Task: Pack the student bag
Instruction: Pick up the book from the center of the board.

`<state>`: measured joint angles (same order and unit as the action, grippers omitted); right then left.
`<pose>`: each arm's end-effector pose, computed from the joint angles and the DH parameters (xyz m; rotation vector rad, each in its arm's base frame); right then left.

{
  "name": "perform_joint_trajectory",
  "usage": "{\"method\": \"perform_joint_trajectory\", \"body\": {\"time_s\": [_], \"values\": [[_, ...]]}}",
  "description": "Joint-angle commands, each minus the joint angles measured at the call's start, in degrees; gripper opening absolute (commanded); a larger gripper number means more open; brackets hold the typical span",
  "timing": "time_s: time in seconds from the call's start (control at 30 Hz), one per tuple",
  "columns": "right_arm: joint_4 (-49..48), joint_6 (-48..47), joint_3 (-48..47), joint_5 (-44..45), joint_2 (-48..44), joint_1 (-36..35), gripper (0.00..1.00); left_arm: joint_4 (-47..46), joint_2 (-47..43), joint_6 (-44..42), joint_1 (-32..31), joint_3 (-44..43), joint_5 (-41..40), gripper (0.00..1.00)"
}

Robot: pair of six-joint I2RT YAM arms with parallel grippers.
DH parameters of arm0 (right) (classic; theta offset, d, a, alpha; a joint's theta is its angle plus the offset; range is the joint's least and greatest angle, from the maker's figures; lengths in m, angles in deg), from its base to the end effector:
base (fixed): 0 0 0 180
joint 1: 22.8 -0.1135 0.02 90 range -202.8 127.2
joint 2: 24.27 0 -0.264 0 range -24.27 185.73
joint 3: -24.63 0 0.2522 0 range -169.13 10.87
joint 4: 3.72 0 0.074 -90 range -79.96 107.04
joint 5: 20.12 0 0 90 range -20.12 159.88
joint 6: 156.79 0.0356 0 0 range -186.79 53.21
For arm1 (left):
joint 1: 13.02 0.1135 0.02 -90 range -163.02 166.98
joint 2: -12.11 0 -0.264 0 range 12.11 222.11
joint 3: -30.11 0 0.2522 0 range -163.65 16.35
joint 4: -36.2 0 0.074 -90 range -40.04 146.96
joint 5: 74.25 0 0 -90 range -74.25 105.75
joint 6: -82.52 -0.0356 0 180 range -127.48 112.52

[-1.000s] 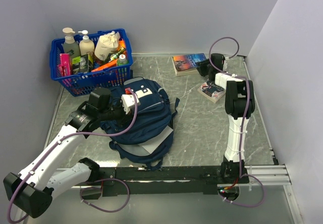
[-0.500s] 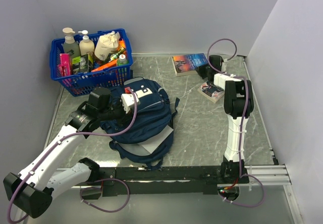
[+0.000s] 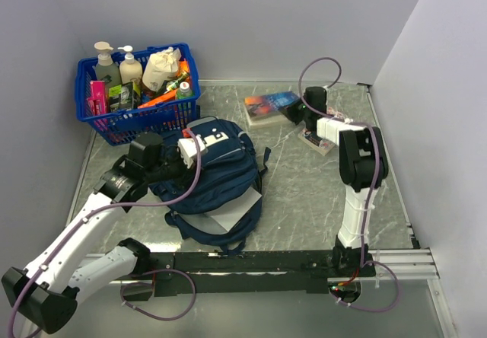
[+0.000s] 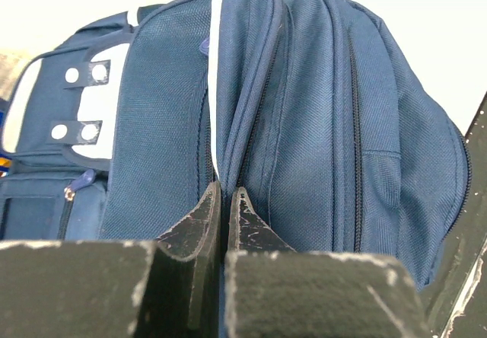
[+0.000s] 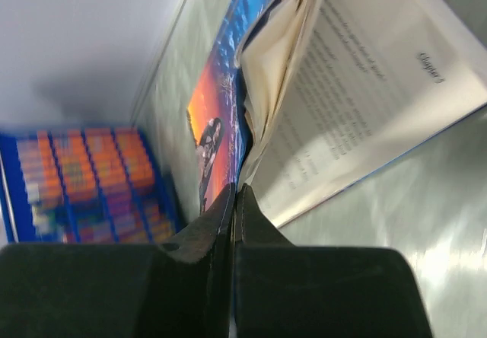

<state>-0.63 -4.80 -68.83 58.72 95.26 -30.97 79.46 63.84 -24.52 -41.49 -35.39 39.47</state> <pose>0.4660 0.0739 0.1793 0.8864 2.0263 0.9217 0.1639 -0.1052 0.3283 1.0339 1.8098 -0.5525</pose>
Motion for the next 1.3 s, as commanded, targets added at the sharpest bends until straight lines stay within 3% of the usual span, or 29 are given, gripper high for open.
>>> {"method": "perform_joint_trajectory", "body": {"time_s": [0.0, 0.2, 0.33, 0.47, 0.7, 0.87, 1.0, 1.27], "values": [[-2.4, -3.5, 11.1, -4.6, -14.0, -2.6, 0.00, -7.9, -2.9, -0.3, 1.1, -1.8, -4.7, 0.01], [3.1, -10.4, 21.0, -5.4, -28.3, -2.0, 0.00, -6.0, -5.0, -2.6, 1.1, -1.4, -3.2, 0.01], [9.0, -17.2, 19.1, -6.9, -32.8, -1.2, 0.00, -0.9, -5.5, -5.2, 1.0, -2.3, -2.3, 0.01], [12.9, -20.7, 15.4, -10.6, -34.7, -0.2, 0.00, 3.2, -6.8, -4.6, 1.2, -2.8, -7.3, 0.01], [18.4, -28.7, 6.2, -9.3, -42.2, -0.1, 0.00, 5.7, -11.2, 0.9, 1.1, 0.0, -10.5, 0.01], [21.4, -29.7, 2.1, -11.3, -47.2, 0.0, 0.00, 2.0, -10.4, 5.3, 1.1, -0.4, -14.7, 0.01], [26.0, -29.8, 0.9, -12.0, -51.3, -0.2, 0.00, -2.3, -6.0, 10.5, 1.4, -2.9, -23.5, 0.01], [36.4, -30.4, -3.4, -16.1, -56.7, -0.1, 0.00, -5.2, 3.0, 19.9, 4.6, -8.9, -26.5, 0.01]]}}
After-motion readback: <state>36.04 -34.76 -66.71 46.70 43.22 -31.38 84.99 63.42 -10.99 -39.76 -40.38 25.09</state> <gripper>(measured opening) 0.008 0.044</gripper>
